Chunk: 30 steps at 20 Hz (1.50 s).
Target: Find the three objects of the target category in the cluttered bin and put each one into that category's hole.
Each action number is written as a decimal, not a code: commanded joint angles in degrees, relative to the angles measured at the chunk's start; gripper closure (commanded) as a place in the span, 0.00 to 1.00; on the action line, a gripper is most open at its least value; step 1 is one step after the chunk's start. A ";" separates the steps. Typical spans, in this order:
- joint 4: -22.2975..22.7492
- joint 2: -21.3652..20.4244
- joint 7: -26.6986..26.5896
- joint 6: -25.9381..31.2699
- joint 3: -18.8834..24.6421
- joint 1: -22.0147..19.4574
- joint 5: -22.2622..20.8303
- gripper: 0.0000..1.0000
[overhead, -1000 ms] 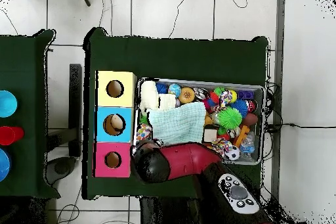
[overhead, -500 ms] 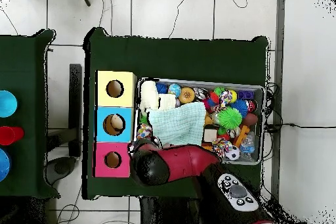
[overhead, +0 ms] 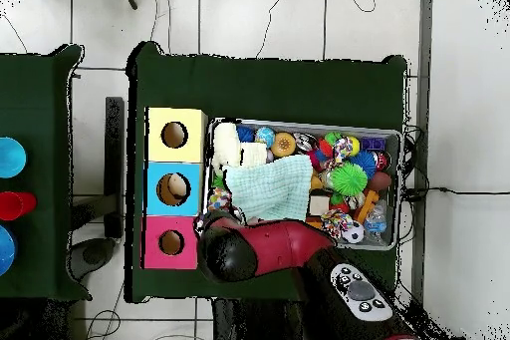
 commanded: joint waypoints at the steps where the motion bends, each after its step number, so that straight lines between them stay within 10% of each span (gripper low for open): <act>1: -4.03 0.51 5.53 -3.08 -0.81 0.81 -2.53 0.00; 30: -9.08 -1.44 7.33 -11.55 -12.07 8.82 -2.73 0.00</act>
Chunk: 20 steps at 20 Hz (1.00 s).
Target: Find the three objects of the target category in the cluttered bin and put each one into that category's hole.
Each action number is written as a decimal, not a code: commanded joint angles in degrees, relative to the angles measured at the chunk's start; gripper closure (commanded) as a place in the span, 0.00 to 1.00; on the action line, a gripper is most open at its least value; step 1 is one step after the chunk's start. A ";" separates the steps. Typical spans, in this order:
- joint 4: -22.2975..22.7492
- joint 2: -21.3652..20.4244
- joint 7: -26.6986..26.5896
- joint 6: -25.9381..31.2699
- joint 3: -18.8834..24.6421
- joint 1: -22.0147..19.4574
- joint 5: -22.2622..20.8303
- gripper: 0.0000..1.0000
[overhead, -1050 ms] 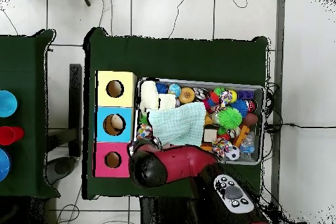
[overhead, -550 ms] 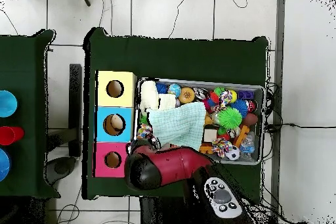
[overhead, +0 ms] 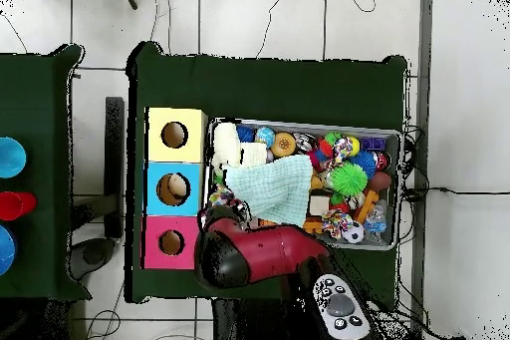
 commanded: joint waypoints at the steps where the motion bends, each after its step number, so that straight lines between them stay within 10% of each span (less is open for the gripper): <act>1: -6.30 0.15 7.56 -3.65 -1.42 0.52 -0.55 0.00; 20: -0.44 4.61 11.90 -7.87 6.82 -4.18 2.50 0.00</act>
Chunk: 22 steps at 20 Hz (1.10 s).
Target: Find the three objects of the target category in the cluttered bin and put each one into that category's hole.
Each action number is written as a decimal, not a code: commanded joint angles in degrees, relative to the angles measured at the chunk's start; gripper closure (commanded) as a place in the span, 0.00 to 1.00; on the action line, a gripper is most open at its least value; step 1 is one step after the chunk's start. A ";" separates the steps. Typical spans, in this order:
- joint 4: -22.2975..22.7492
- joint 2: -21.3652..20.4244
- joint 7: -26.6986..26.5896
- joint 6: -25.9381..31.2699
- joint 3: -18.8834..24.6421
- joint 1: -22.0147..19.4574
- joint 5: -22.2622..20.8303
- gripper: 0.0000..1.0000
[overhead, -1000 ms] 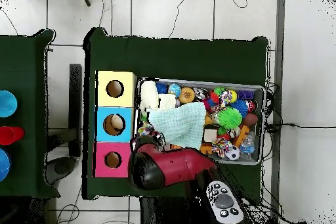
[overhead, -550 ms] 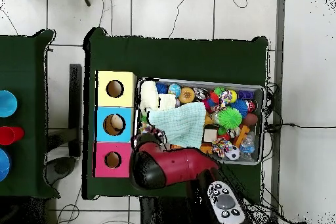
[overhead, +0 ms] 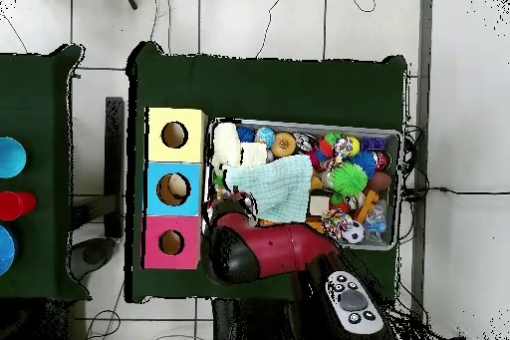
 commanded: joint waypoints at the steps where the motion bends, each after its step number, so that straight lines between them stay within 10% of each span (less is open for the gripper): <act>1: -0.01 3.54 11.97 -4.11 5.96 -1.71 2.16 0.00; 11: 2.15 3.60 12.95 -1.99 9.35 -3.03 4.33 0.00; 12: 2.68 3.56 13.16 -2.44 9.22 -3.28 4.56 1.00; 22: 2.09 3.36 11.91 -1.92 8.90 -3.07 4.09 1.00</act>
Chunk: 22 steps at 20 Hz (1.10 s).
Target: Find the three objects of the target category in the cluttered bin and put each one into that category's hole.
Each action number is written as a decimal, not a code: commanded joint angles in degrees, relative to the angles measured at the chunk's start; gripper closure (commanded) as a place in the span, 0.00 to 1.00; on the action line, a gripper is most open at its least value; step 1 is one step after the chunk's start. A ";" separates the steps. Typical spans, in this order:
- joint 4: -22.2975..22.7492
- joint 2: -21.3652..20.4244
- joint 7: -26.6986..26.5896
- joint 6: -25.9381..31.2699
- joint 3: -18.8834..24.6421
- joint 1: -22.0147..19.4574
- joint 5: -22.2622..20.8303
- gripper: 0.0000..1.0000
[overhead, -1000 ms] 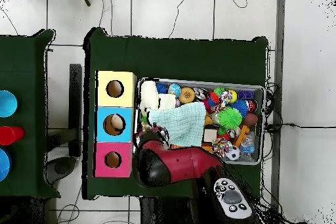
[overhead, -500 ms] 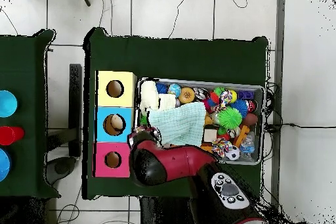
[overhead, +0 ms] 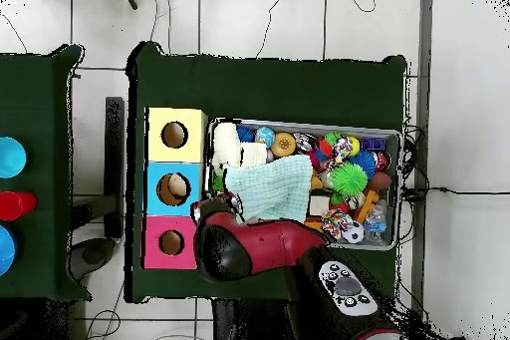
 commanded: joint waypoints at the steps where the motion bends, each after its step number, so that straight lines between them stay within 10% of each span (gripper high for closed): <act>1: 1.00 1.35 11.88 -1.31 3.68 -1.22 2.68 1.00; 22: -6.97 -8.72 6.29 21.98 1.30 4.28 9.25 1.00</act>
